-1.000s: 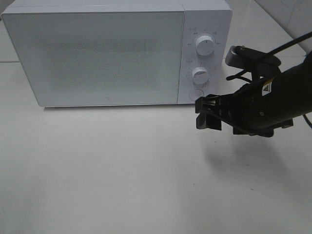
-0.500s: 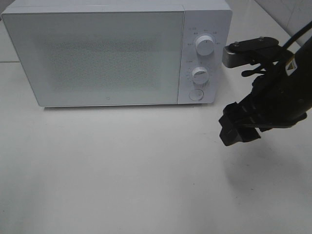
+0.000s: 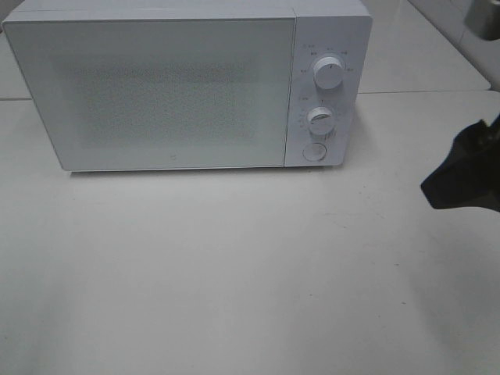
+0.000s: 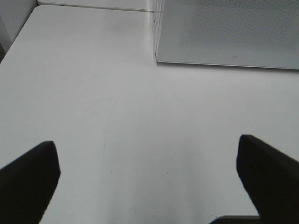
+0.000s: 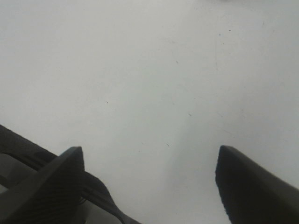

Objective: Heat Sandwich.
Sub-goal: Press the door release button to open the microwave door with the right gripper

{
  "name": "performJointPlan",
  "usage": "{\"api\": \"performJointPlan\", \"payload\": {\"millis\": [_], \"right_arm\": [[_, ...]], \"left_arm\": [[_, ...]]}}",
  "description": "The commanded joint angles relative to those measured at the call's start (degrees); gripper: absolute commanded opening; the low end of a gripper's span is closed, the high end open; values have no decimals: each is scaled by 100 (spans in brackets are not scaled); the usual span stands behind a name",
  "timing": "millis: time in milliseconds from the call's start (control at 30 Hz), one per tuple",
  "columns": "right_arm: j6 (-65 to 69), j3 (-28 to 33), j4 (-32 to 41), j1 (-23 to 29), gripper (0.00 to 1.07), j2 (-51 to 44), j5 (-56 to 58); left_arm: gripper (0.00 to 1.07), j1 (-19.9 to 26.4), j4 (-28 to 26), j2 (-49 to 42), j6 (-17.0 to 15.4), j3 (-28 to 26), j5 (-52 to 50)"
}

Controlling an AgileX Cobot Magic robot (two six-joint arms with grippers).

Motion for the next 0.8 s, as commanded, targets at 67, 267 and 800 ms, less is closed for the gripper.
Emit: {"api": "performJointPlan", "payload": {"millis": [67, 267, 800], "right_arm": [[-52, 160, -92, -6, 76, -705, 424], [-6, 470, -201, -6, 76, -1438, 814], [619, 642, -837, -6, 76, -3403, 1965]], "left_arm": [[97, 23, 0, -103, 0, 11, -17], [97, 23, 0, -103, 0, 11, -17], [97, 23, 0, -103, 0, 11, -17]]}}
